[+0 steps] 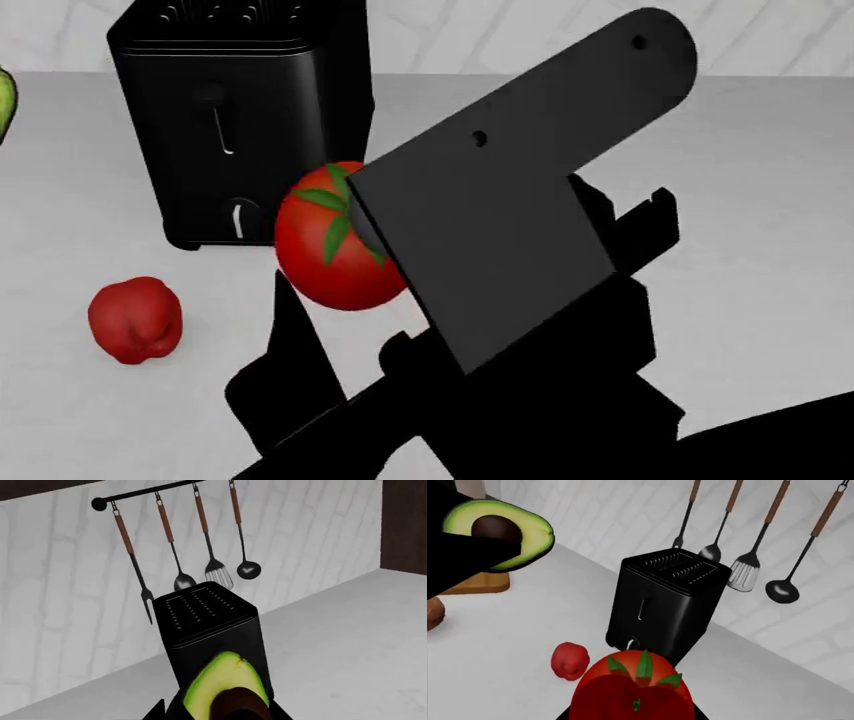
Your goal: Place the avocado, onion, tomato and bell pepper on the cutting board.
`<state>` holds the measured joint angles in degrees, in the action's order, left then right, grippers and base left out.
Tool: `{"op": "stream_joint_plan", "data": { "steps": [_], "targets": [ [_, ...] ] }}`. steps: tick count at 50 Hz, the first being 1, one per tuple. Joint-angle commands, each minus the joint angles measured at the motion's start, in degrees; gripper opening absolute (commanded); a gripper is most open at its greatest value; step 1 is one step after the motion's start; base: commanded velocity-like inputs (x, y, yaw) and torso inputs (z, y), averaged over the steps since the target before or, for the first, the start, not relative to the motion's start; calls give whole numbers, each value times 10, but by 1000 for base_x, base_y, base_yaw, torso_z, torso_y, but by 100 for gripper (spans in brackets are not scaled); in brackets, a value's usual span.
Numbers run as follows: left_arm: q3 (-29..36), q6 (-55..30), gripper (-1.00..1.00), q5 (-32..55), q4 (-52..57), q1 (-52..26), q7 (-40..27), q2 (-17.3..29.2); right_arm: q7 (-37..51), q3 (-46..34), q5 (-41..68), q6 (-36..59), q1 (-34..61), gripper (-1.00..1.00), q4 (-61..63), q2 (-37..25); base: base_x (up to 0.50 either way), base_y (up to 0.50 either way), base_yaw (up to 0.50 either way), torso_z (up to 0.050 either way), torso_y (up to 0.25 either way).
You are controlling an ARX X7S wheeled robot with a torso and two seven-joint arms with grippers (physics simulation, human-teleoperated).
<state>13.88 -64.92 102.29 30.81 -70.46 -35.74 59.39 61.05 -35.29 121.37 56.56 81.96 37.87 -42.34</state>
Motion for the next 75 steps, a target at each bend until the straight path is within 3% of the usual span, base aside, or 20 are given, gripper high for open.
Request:
{"op": "stream_joint_plan", "data": {
  "steps": [1,42,51,75],
  "targets": [
    [-35,10,-100,-1,47,23,-7,20,37,40,-9,-26,23,-100,29,-22,0,0,0,0,0],
    [-25,7,-100,19,53,0,-9,27,61,32,-1,-36,28,-100,58,-34,0,469,0,0,0],
    [-25,9,-100,22,54,-3,-8,28,59,29,-7,-34,26,-100,56,-34,-354,462,0,0,1],
    [-23,14,-100,28,65,-1,-15,32,26,40,-55,-35,-25,-100,69,-48,-13,498,0,1,0]
  ]
}}
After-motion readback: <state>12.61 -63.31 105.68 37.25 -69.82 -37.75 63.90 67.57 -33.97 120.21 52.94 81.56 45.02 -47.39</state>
